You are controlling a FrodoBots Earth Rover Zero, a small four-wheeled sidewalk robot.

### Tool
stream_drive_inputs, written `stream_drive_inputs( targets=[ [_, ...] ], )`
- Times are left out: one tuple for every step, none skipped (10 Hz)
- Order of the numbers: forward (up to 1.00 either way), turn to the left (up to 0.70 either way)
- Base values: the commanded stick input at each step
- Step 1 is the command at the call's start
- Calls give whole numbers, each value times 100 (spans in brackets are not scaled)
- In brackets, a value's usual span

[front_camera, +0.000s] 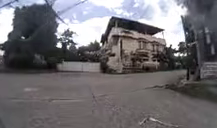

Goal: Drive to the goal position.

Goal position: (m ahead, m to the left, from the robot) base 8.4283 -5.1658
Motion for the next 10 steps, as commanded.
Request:
stream_drive_inputs(
  targets=[
    [50,0],
    [50,0],
    [50,0],
    [50,0],
    [50,0],
    [50,0],
    [50,0],
    [50,0],
    [50,0],
    [50,0]
  ],
)
